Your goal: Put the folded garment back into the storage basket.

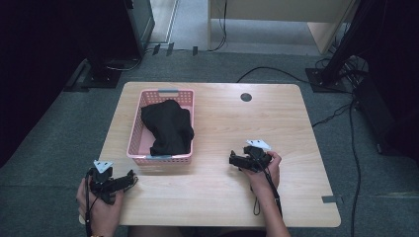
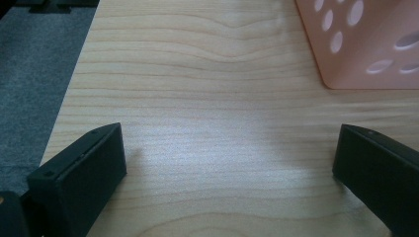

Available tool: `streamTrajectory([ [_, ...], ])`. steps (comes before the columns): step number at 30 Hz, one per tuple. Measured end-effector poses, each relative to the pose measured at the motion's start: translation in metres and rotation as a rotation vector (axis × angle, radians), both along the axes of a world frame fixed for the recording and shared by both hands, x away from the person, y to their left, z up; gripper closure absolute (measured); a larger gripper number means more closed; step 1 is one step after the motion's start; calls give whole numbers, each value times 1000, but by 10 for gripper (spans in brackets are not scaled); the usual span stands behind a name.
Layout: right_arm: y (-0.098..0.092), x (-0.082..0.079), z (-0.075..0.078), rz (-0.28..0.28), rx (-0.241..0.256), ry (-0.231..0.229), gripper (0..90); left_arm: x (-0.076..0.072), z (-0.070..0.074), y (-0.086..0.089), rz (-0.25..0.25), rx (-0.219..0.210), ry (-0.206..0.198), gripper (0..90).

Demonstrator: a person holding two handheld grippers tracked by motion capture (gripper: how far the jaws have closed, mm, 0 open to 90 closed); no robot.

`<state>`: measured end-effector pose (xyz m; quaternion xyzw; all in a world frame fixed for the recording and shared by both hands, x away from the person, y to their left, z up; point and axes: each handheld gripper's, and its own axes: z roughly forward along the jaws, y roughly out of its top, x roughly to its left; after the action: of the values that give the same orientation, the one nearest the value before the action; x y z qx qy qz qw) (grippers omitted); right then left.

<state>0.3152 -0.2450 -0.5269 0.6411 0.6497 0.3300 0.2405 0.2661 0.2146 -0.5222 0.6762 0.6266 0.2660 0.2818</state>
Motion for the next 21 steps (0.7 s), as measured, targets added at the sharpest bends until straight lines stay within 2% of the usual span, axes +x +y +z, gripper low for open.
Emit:
streamTrajectory([
  [21,-26,-9,0,-38,9,0,2,0,0,0,0,0,0,0],
])
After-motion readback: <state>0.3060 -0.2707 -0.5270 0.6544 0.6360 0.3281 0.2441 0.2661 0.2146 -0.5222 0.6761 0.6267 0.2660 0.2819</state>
